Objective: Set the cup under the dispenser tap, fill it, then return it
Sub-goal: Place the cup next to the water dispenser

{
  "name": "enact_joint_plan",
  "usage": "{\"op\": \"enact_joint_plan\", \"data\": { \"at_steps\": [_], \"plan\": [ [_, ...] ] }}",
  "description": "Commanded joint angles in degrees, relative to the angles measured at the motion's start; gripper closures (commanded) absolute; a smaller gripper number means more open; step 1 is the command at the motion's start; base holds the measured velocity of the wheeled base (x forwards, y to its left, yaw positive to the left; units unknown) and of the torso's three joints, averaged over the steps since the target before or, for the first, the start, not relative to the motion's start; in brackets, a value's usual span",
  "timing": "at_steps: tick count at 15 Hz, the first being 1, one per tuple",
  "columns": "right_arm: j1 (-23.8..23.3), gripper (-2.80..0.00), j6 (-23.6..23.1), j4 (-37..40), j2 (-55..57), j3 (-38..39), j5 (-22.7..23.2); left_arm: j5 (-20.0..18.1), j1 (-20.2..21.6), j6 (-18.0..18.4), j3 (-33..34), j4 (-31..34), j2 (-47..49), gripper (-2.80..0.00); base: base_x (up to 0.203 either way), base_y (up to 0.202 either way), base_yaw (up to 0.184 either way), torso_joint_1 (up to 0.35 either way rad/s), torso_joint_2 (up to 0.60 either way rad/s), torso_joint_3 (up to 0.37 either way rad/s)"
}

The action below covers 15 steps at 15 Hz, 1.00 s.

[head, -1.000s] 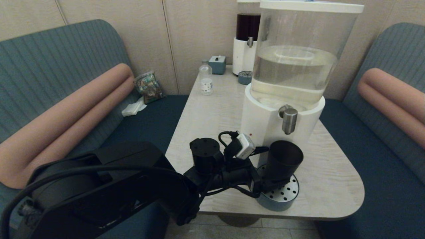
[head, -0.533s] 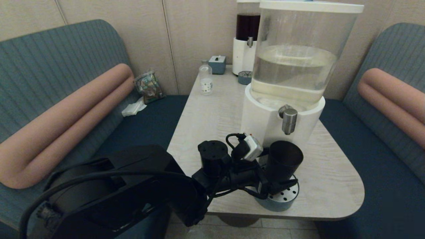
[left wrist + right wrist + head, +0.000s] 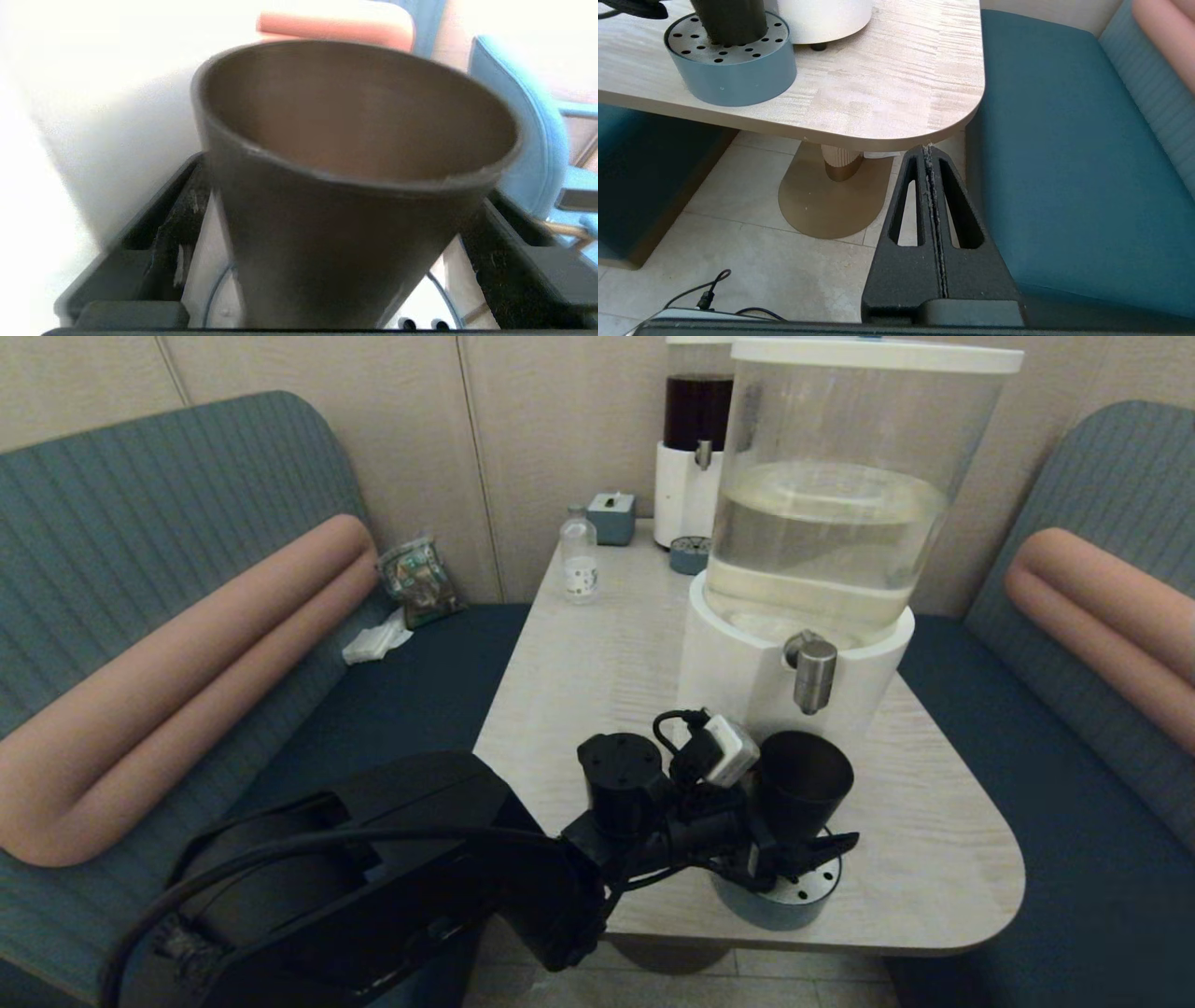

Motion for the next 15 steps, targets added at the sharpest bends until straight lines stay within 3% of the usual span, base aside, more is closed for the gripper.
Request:
{"op": "enact_joint_plan", "data": {
  "at_steps": [1, 8, 15],
  "plan": [
    [0.0, 0.00, 0.0, 0.0, -0.1, 0.0, 0.0, 0.0, 0.1, -0.1, -0.5, -0.4, 0.3, 0.00, 0.000, 0.000, 0.000, 0.000, 0.00, 0.000],
    [0.0, 0.00, 0.0, 0.0, -0.1, 0.0, 0.0, 0.0, -0.9, -0.4, 0.9, -1.5, -0.1, 0.00, 0.000, 0.000, 0.000, 0.000, 0.00, 0.000],
    [0.0, 0.00, 0.0, 0.0, -0.1, 0.0, 0.0, 1.2, -2.3, -2.2, 10.2, -3.6, -7.6, 0.00, 0.000, 0.000, 0.000, 0.000, 0.00, 0.000]
  ]
}}
